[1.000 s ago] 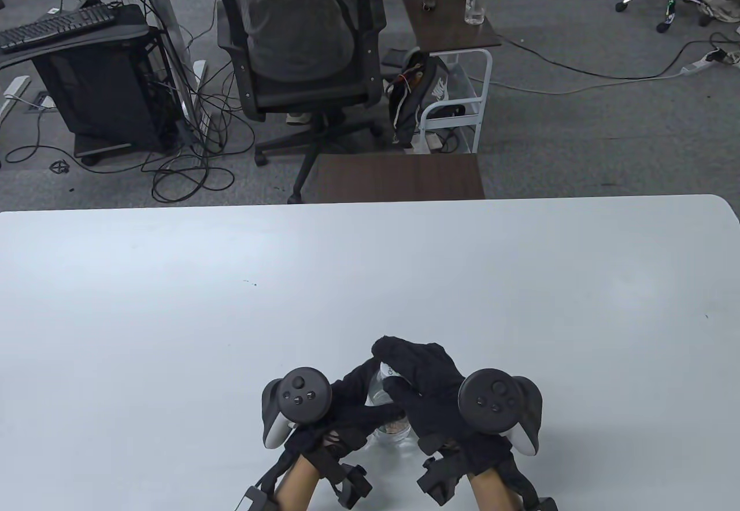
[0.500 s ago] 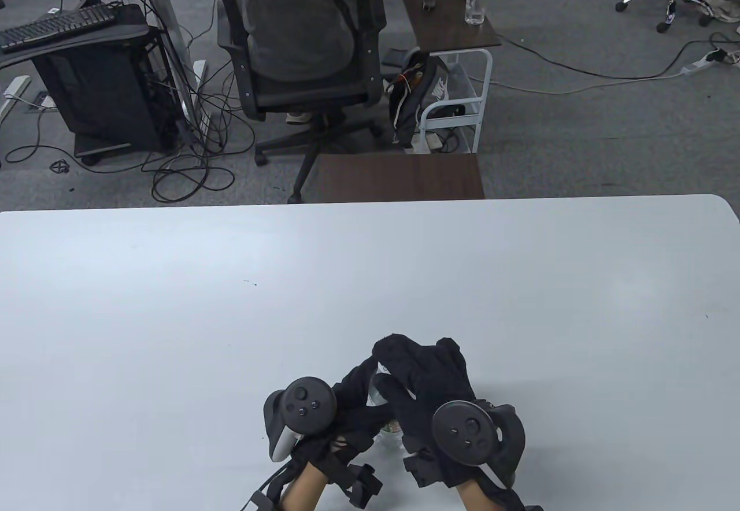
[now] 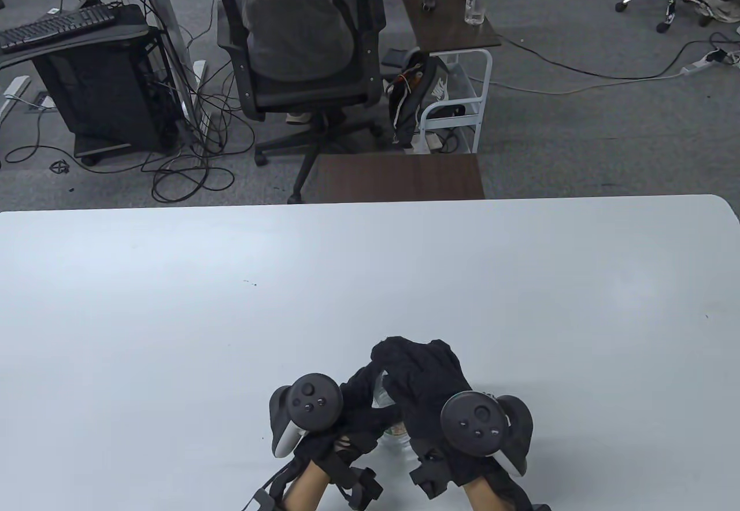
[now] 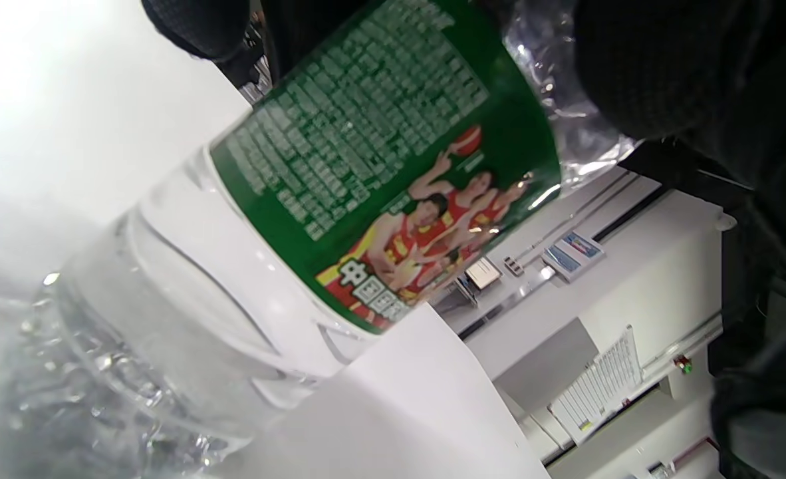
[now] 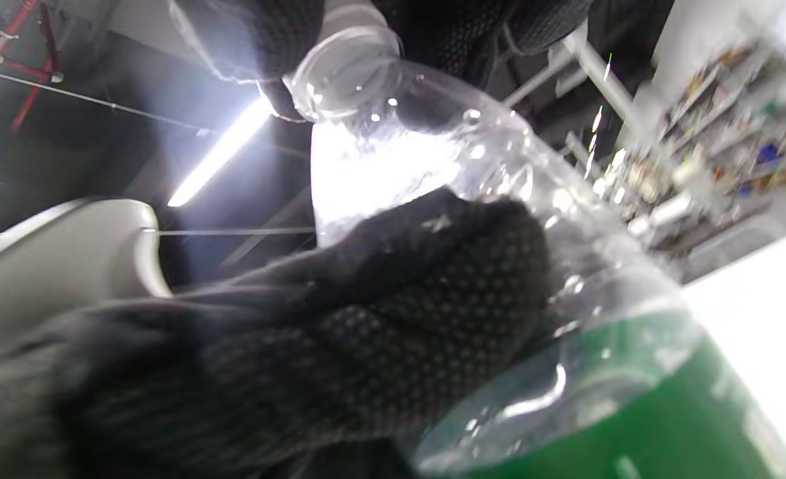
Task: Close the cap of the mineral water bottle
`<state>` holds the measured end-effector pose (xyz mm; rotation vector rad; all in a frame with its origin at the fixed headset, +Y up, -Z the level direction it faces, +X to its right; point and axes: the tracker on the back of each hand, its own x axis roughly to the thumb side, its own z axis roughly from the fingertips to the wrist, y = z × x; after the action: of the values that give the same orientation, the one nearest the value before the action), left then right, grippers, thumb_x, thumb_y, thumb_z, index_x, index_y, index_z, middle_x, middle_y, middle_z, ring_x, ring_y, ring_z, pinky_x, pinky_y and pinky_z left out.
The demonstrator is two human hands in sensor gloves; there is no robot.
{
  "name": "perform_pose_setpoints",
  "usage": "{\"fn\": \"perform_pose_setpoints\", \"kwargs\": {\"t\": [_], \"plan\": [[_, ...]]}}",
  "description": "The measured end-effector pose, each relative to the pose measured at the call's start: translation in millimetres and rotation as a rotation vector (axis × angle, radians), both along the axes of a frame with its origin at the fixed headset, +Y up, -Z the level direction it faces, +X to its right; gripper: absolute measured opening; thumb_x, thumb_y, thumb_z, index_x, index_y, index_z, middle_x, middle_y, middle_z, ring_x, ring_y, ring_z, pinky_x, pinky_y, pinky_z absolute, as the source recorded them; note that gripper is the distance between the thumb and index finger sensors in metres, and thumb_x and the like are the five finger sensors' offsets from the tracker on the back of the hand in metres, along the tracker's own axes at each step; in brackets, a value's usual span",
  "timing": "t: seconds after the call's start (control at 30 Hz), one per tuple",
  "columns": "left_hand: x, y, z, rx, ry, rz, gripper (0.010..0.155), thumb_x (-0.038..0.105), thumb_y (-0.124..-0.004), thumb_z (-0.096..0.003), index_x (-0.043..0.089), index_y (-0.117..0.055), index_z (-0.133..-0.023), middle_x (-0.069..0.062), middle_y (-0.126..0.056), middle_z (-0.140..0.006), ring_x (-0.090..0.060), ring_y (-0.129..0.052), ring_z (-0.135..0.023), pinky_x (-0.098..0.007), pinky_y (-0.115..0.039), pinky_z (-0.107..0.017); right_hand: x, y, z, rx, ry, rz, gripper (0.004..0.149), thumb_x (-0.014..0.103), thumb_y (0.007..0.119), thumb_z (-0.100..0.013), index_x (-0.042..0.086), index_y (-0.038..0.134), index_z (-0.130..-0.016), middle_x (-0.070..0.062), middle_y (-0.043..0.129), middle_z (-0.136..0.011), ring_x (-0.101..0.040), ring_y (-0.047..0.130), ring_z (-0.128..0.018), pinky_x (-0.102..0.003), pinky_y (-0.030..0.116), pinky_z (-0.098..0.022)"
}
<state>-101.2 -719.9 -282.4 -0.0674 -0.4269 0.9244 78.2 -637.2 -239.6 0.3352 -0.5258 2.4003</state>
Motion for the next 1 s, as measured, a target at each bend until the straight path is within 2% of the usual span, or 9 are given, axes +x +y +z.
{"fn": "perform_pose_setpoints", "kwargs": {"t": [0.1,0.17,0.33,0.43,0.5,0.57,0.67,0.77,1.0], "plan": [[1,0,1,0.006,0.006,0.0,0.083,0.054,-0.085,-0.0487,0.018,-0.049,-0.114,-0.016,-0.067,-0.108,-0.045,-0.078,-0.096,-0.066,-0.056,-0.07,-8,-3,10,0.134,-0.154,0.01,0.048,0.046,0.075,-0.048,0.039,0.075,-0.095,0.003,0.085,-0.101,-0.021,0.087,-0.085,-0.048,0.054,-0.081],[-2,-1,-1,-0.005,-0.025,0.009,0.082,0.054,-0.085,-0.0491,0.019,-0.048,-0.114,-0.016,-0.066,-0.109,-0.044,-0.077,-0.097,-0.066,-0.056,-0.07,-9,-4,12,0.184,-0.182,0.057,0.048,0.05,0.075,-0.048,0.041,0.076,-0.094,0.005,0.087,-0.099,-0.017,0.09,-0.081,-0.047,0.059,-0.079],[-1,0,-3,-0.023,-0.069,0.004,0.082,0.053,-0.085,-0.05,0.02,-0.047,-0.115,-0.016,-0.064,-0.11,-0.045,-0.075,-0.098,-0.066,-0.055,-0.071,9,-4,-1,-0.013,0.031,-0.06,0.049,0.052,0.074,-0.05,0.046,0.072,-0.098,0.009,0.079,-0.106,-0.018,0.082,-0.092,-0.053,0.056,-0.081],[0,2,-6,-0.034,-0.104,-0.016,0.082,0.052,-0.085,-0.0501,0.019,-0.046,-0.115,-0.016,-0.063,-0.111,-0.046,-0.074,-0.099,-0.066,-0.055,-0.071,14,-3,-5,-0.123,0.182,-0.124,0.047,0.044,0.071,-0.054,0.042,0.069,-0.101,-0.001,0.066,-0.116,-0.032,0.065,-0.106,-0.056,0.054,-0.081],[-2,2,-6,-0.054,-0.124,0.001,0.082,0.051,-0.086,-0.0502,0.02,-0.046,-0.115,-0.016,-0.062,-0.111,-0.047,-0.072,-0.1,-0.067,-0.054,-0.071,15,-2,-7,-0.152,0.226,-0.096,0.047,0.043,0.07,-0.055,0.044,0.067,-0.101,0.005,0.068,-0.115,-0.029,0.065,-0.106,-0.055,0.053,-0.081],[-1,2,-5,-0.057,-0.113,0.002,0.082,0.051,-0.085,-0.0503,0.02,-0.046,-0.115,-0.016,-0.061,-0.111,-0.047,-0.072,-0.1,-0.067,-0.054,-0.071,15,-4,-7,-0.119,0.186,-0.112,0.047,0.045,0.072,-0.053,0.047,0.069,-0.099,0.011,0.072,-0.113,-0.024,0.071,-0.099,-0.057,0.052,-0.082],[4,3,-2,-0.053,-0.091,-0.016,0.082,0.049,-0.082,-0.0512,0.017,-0.042,-0.116,-0.018,-0.058,-0.111,-0.048,-0.07,-0.1,-0.068,-0.053,-0.071,8,-5,-1,-0.044,0.078,-0.113,0.043,0.043,0.072,-0.051,0.048,0.073,-0.094,0.008,0.076,-0.112,-0.023,0.073,-0.093,-0.06,0.047,-0.082],[5,3,1,-0.049,-0.058,-0.001,0.082,0.048,-0.082,-0.0505,0.016,-0.042,-0.115,-0.02,-0.058,-0.111,-0.049,-0.069,-0.1,-0.068,-0.052,-0.07,-4,-3,6,0.068,-0.066,-0.019,0.041,0.044,0.072,-0.049,0.049,0.075,-0.09,0.006,0.082,-0.106,-0.023,0.078,-0.085,-0.056,0.052,-0.081],[5,2,6,-0.016,-0.005,-0.009,0.082,0.049,-0.082,-0.05,0.016,-0.043,-0.114,-0.019,-0.059,-0.11,-0.048,-0.071,-0.098,-0.068,-0.053,-0.07,-10,-4,12,0.116,-0.138,0.015,0.04,0.045,0.073,-0.049,0.048,0.077,-0.088,0.002,0.084,-0.103,-0.024,0.081,-0.078,-0.054,0.053,-0.079]]}}
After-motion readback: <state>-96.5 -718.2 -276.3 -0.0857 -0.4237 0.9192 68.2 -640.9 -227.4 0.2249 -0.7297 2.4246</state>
